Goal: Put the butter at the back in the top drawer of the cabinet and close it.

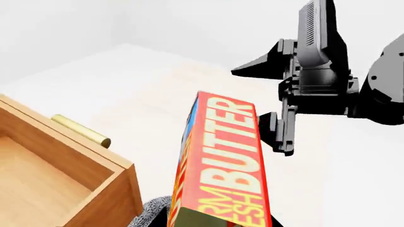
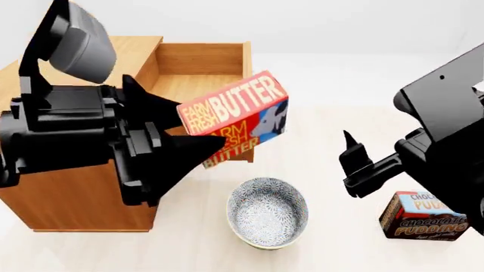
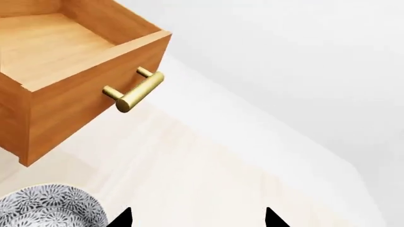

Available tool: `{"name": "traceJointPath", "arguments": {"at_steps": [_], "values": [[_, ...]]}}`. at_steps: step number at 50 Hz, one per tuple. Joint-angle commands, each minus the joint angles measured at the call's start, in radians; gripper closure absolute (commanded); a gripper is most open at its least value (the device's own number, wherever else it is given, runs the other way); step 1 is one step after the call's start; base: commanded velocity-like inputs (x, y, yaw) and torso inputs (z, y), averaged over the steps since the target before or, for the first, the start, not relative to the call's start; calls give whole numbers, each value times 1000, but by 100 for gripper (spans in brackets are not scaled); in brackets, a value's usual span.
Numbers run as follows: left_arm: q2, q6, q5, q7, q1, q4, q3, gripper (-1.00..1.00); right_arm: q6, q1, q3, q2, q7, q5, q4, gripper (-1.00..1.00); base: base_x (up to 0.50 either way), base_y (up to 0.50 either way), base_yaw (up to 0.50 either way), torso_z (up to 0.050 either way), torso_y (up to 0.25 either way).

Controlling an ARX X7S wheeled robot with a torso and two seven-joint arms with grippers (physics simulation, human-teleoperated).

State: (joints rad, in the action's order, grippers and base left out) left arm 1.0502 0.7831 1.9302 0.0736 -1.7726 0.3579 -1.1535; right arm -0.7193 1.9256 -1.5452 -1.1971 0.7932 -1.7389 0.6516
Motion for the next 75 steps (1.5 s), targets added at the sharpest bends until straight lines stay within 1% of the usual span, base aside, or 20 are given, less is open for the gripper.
{"name": "traceJointPath", "arguments": {"at_steps": [1,11,17,26,35,41,50,64,75], "values": [[-79,23,87,-116,-120,-146,40,100,194,-93,16,-143,173,74,193,-100,0,0,0,0,0],[-248,89,58,-136,-236,-414,1,100,337,-155,6,-284,186,189,321,-100,0,0,0,1,1],[-332,100,6,-116,-266,-540,-25,100,445,-181,-8,-371,177,260,382,-100,0,0,0,0,2],[-432,101,-86,-69,-293,-716,-68,100,672,-319,-140,-374,245,533,395,-100,0,0,0,0,1],[-515,85,-166,-25,-284,-846,-113,100,839,-456,-273,-374,330,837,395,-100,0,0,0,0,1],[-570,72,-221,24,-277,-953,-146,100,870,-498,-314,-374,352,933,395,-100,0,0,0,2,2],[-640,43,-282,88,-245,-1079,-186,100,919,-539,-352,-374,381,1015,395,-100,0,0,0,0,1],[-754,0,-365,195,-216,-1308,-242,100,940,-558,-366,-374,386,1043,395,-100,0,0,0,1,1],[-788,-14,-391,215,-209,-1384,-258,100,936,-558,-363,-374,382,1046,395,-100,0,0,0,0,1]]}}
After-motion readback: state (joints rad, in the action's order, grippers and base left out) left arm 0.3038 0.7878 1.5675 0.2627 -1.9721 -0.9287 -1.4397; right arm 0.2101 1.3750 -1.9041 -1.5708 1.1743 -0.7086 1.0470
